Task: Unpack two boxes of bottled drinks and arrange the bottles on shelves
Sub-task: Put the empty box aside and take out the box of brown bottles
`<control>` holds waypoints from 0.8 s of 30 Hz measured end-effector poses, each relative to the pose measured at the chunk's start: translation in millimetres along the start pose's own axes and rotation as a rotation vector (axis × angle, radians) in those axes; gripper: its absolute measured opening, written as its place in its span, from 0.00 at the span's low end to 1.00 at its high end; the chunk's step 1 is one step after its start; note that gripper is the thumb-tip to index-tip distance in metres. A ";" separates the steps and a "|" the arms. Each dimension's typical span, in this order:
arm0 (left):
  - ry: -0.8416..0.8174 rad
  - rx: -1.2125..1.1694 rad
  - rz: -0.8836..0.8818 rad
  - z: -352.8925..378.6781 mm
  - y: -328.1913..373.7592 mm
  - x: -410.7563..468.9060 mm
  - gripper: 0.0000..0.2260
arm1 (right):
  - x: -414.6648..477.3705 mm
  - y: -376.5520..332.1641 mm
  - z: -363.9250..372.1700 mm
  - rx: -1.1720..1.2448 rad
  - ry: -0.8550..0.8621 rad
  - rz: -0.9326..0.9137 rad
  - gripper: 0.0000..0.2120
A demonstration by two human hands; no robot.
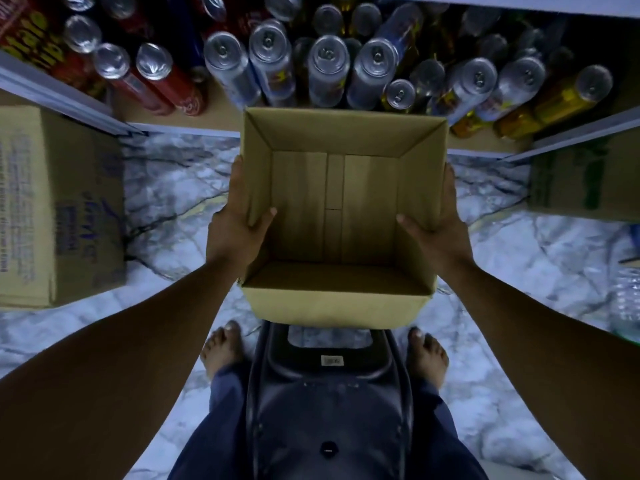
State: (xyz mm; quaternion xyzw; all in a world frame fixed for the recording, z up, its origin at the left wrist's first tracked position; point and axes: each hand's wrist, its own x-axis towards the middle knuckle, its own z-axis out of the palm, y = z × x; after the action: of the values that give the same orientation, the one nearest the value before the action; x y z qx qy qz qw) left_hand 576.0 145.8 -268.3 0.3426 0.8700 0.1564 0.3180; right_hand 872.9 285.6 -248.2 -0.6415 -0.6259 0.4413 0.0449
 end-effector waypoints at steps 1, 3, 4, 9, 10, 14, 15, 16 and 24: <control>-0.004 -0.008 0.000 -2.1 -0.7 -2.2 0.42 | -1.7 -1.6 -0.5 0.002 -0.011 -0.005 0.49; -0.009 -0.018 -0.026 -9.8 -2.3 -8.6 0.42 | -6.9 -9.4 -2.6 -0.008 -0.040 -0.019 0.49; -0.006 -0.019 -0.043 -15.8 -3.3 -13.8 0.42 | -10.2 -14.9 -3.9 -0.017 -0.052 -0.022 0.49; 0.051 -0.077 -0.066 -61.3 -13.0 -44.4 0.41 | -30.4 -56.9 -5.1 -0.067 -0.092 -0.089 0.48; 0.066 -0.082 -0.076 -72.8 -16.8 -50.7 0.41 | -34.4 -67.6 -3.4 -0.080 -0.106 -0.114 0.48; 0.140 -0.114 -0.148 -120.3 -33.2 -83.1 0.41 | -51.6 -109.9 11.1 -0.064 -0.187 -0.206 0.48; 0.165 -0.126 -0.169 -131.9 -37.6 -93.5 0.41 | -56.5 -120.9 16.2 -0.064 -0.203 -0.232 0.48; 0.193 -0.144 -0.182 -142.5 -42.9 -104.1 0.41 | -61.4 -132.6 21.5 -0.069 -0.216 -0.257 0.48; 0.367 -0.260 -0.369 -215.3 -102.9 -191.8 0.39 | -118.1 -236.4 62.8 -0.134 -0.392 -0.512 0.47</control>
State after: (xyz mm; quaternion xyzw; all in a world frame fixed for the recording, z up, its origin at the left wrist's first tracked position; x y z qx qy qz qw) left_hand 490.6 -73.0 -72.0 0.1008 0.9333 0.2656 0.2197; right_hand 673.8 205.3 -81.8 -0.3677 -0.7911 0.4888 -0.0092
